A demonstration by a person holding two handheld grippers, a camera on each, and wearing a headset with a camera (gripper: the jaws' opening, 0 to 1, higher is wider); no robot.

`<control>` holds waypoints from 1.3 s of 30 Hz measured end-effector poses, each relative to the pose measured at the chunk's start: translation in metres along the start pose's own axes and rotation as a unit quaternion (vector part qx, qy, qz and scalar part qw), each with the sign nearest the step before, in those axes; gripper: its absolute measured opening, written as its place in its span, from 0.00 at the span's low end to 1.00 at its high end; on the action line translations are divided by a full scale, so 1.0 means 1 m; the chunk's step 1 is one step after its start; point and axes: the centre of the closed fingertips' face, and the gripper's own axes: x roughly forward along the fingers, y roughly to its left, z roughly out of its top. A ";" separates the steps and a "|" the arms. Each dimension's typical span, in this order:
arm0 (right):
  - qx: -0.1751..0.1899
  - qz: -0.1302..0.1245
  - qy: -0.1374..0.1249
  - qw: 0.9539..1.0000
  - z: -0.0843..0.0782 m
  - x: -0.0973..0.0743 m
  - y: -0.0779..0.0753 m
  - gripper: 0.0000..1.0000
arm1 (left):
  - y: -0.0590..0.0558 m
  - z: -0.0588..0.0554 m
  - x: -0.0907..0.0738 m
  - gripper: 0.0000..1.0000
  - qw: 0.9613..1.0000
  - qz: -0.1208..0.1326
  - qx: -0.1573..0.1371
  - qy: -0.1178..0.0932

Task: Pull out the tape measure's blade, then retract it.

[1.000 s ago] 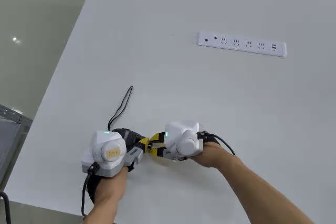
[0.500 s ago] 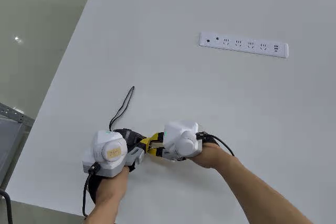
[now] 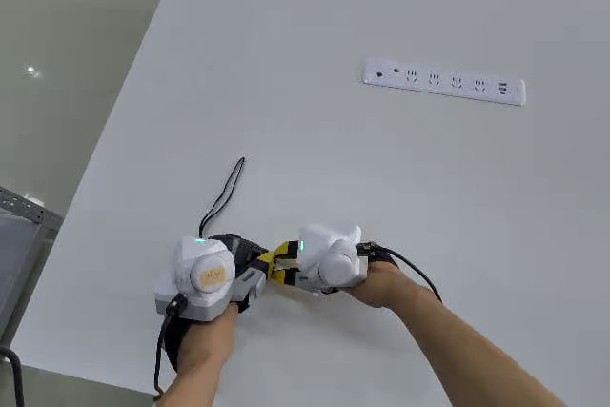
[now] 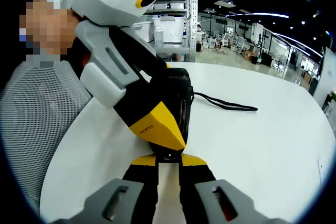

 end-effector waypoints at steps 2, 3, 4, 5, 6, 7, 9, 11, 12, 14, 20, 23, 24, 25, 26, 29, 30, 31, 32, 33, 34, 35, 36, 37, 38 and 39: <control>0.003 0.000 0.000 1.000 0.001 -0.001 0.001 0.13 | 0.000 0.000 0.000 0.64 1.000 -0.003 0.004 0.001; 0.004 0.000 0.000 1.000 0.001 -0.001 0.001 0.13 | 0.000 0.000 0.000 0.64 1.000 -0.005 0.005 0.001; 0.011 0.002 0.000 1.000 0.001 0.000 0.002 0.13 | 0.000 -0.001 0.000 0.64 1.000 -0.007 0.009 0.002; 0.006 0.001 0.001 1.000 0.000 0.000 0.002 0.13 | 0.000 -0.001 0.000 0.64 1.000 -0.008 0.009 0.002; 0.003 0.001 0.001 1.000 0.000 -0.001 0.002 0.13 | 0.000 -0.001 0.000 0.64 1.000 -0.010 0.010 0.002; 0.006 0.001 0.001 1.000 0.000 -0.001 0.002 0.13 | -0.001 -0.001 0.000 0.64 1.000 -0.011 0.012 0.002; 0.006 -0.001 0.001 1.000 0.001 -0.001 0.002 0.13 | -0.001 -0.001 0.000 0.64 1.000 -0.011 0.013 0.003; 0.006 -0.001 0.001 1.000 0.001 -0.001 0.002 0.13 | -0.001 -0.001 0.000 0.64 1.000 -0.012 0.014 0.003; 0.003 -0.002 0.001 1.000 0.003 -0.003 0.002 0.13 | -0.001 -0.001 0.000 0.64 1.000 -0.012 0.014 0.003; 0.001 -0.003 0.002 1.000 0.003 -0.003 0.002 0.13 | -0.001 -0.001 0.000 0.65 1.000 -0.013 0.016 0.004; 0.001 -0.007 0.002 1.000 0.002 -0.001 0.001 0.14 | -0.001 -0.003 0.000 0.65 1.000 -0.019 0.019 0.012; 0.009 -0.021 0.008 1.000 0.000 -0.003 -0.005 0.20 | -0.001 -0.006 0.002 0.66 0.999 -0.026 0.027 0.024; 0.014 -0.022 0.004 1.000 0.000 -0.003 -0.006 0.21 | -0.001 -0.007 0.001 0.66 0.999 -0.026 0.032 0.027; 0.014 -0.023 0.004 1.000 0.000 -0.004 -0.006 0.22 | -0.001 -0.006 0.001 0.66 0.999 -0.026 0.034 0.027; 0.014 -0.024 0.005 1.000 -0.001 -0.005 -0.006 0.23 | -0.001 -0.007 0.001 0.66 0.999 -0.027 0.037 0.027; 0.019 -0.027 0.009 0.999 -0.002 -0.012 -0.006 0.24 | -0.001 -0.008 -0.001 0.69 0.998 -0.029 0.043 0.029; 0.019 -0.028 0.009 0.999 -0.002 -0.014 -0.005 0.26 | -0.001 -0.009 -0.001 0.70 0.998 -0.032 0.044 0.029; 0.019 -0.029 0.009 0.999 -0.002 -0.016 -0.005 0.26 | -0.002 -0.010 -0.002 0.72 0.998 -0.036 0.046 0.031; 0.019 -0.030 0.010 0.999 -0.001 -0.017 -0.005 0.27 | -0.001 -0.010 -0.005 0.73 0.998 -0.038 0.049 0.030; 0.019 -0.031 0.010 0.999 -0.001 -0.019 -0.005 0.28 | -0.001 -0.009 -0.006 0.73 0.998 -0.040 0.050 0.028; 0.021 -0.034 0.011 0.999 0.002 -0.022 -0.004 0.29 | 0.000 -0.008 -0.008 0.72 0.998 -0.046 0.043 0.024; 0.022 -0.035 0.011 0.999 0.002 -0.023 -0.004 0.30 | 0.000 -0.009 -0.009 0.73 0.998 -0.051 0.036 0.025; 0.025 -0.037 0.010 0.999 0.001 -0.023 -0.004 0.32 | 0.000 -0.009 -0.010 0.73 0.998 -0.053 0.033 0.025; 0.029 -0.039 0.010 0.999 0.002 -0.024 -0.004 0.33 | 0.001 -0.009 -0.012 0.74 0.998 -0.054 0.035 0.024; 0.029 -0.040 0.010 0.999 0.003 -0.027 -0.002 0.34 | 0.001 -0.009 -0.013 0.74 0.997 -0.056 0.040 0.023; 0.028 -0.043 0.011 0.999 0.002 -0.029 -0.002 0.35 | 0.001 -0.010 -0.015 0.75 0.997 -0.059 0.047 0.022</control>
